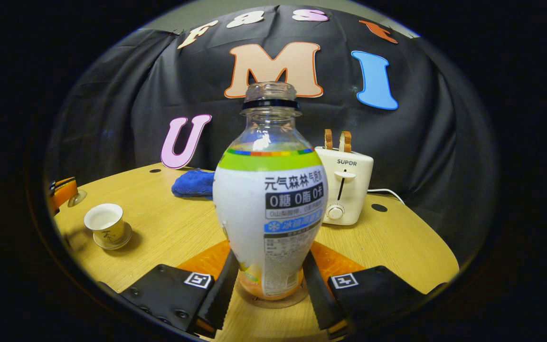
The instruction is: Open the teacup lid with one hand, grasp the water bottle and pour water into the teacup with the other hand; after pouring, place the water bottle on the coaster and then close the teacup lid.
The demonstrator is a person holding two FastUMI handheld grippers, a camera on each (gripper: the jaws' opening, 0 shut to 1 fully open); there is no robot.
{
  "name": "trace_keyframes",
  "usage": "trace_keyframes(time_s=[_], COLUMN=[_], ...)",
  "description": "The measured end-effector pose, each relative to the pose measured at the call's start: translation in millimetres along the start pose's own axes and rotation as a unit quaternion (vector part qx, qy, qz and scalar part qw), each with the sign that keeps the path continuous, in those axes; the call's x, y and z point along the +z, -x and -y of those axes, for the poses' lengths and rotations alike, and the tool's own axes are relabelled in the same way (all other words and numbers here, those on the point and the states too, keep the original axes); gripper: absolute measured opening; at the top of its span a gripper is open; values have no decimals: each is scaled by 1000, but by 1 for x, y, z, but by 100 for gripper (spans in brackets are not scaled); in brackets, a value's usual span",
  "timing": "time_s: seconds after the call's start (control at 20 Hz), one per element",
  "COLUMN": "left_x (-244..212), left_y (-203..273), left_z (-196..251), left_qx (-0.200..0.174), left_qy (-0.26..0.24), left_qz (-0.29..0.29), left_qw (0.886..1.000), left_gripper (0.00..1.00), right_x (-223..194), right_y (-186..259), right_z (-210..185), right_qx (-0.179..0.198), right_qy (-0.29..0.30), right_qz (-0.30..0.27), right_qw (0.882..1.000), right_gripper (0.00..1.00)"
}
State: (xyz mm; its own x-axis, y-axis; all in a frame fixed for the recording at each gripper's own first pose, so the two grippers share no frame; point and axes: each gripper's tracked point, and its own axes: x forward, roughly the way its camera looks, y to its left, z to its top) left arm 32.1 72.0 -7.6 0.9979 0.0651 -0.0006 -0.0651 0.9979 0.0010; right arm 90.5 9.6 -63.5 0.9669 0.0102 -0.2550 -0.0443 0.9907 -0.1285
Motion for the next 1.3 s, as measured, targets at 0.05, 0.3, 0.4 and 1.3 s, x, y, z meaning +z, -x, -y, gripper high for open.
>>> trace_keyframes(time_s=[0.05, 0.3, 0.4, 1.3], left_x=[1, 1, 1, 0], left_y=[0, 0, 0, 0], left_z=[0, 0, 1, 0], left_qx=[0, 0, 0, 0], left_qy=[0, 0, 0, 0], left_qz=[0, 0, 0, 0], left_qw=[1000, 1000, 1000, 1000], left_gripper=[28, 28, 28, 28], right_x=[0, -5, -5, -2], right_y=[2, 4, 6, 25], right_z=[-1, -1, -1, 5], right_qx=[3, 11, 13, 8], right_qy=[0, -14, -19, -28], right_qz=[0, -3, -3, 20], right_qw=[1000, 1000, 1000, 999], right_gripper=[77, 93, 93, 100])
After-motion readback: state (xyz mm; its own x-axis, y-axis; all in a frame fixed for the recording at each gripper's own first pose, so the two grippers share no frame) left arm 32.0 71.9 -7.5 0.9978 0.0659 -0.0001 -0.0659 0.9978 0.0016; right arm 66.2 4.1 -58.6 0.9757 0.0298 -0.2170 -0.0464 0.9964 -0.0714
